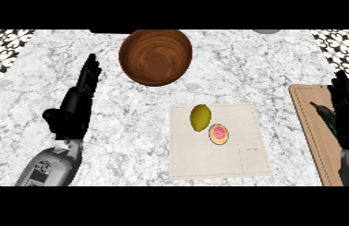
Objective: Pick the cupcake from the placemat and place it in the bowl
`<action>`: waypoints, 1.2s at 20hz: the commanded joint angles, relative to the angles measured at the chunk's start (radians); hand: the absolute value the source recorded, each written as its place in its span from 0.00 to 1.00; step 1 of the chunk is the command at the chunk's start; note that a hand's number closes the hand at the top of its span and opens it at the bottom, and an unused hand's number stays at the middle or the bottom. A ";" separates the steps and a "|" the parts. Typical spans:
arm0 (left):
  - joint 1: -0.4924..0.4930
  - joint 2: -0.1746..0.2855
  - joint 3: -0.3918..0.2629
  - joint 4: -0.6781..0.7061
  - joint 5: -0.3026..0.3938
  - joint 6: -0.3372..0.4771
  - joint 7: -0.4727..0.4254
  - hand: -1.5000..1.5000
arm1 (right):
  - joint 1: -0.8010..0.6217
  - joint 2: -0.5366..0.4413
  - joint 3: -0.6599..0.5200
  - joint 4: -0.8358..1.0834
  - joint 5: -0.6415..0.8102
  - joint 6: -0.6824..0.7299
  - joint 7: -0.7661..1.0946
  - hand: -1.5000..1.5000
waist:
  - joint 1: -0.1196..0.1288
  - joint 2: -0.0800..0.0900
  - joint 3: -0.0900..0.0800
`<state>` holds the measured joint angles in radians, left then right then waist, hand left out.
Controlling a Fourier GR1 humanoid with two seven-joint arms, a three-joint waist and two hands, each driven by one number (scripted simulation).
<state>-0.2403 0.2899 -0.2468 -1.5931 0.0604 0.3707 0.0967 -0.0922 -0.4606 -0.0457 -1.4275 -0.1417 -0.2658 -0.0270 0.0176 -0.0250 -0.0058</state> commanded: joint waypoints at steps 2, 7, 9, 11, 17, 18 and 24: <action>0.007 -0.003 0.021 -0.031 0.005 -0.019 0.022 0.50 | -0.007 0.109 0.165 -0.153 0.117 -0.101 0.166 1.00 | -0.017 0.021 0.005; 0.025 -0.031 -0.016 0.041 0.040 -0.060 -0.005 0.50 | 0.011 -0.042 0.354 0.020 0.493 -0.160 0.199 1.00 | 0.008 0.044 -0.036; 0.064 -0.051 -0.013 0.073 0.059 -0.059 -0.011 0.50 | 0.042 0.272 0.314 -0.061 0.505 -0.521 0.203 0.00 | -0.045 0.020 -0.002; 0.045 -0.025 0.011 0.050 0.077 -0.081 -0.002 0.50 | 0.062 0.423 0.348 -0.143 0.512 -0.652 0.120 0.00 | -0.045 0.011 0.004; 0.100 -0.030 0.011 0.069 0.095 -0.124 -0.060 0.50 | 0.124 0.457 0.647 -0.166 0.760 -0.968 0.119 0.00 | -0.018 0.021 0.002; 0.135 -0.040 -0.002 0.018 0.086 -0.102 -0.036 0.50 | 0.169 0.458 0.629 -0.215 0.841 -0.941 0.168 0.00 | -0.021 0.018 0.002; 0.138 0.005 0.047 0.032 0.111 -0.140 -0.045 0.50 | 0.277 0.460 0.533 -0.297 1.119 -0.772 0.477 0.00 | -0.037 0.017 -0.002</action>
<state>-0.1438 0.2633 -0.2276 -1.5468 0.1470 0.2615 0.0663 0.1159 -0.0113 0.5186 -1.6628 0.8203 -1.0660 0.3008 -0.0159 -0.0059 -0.0061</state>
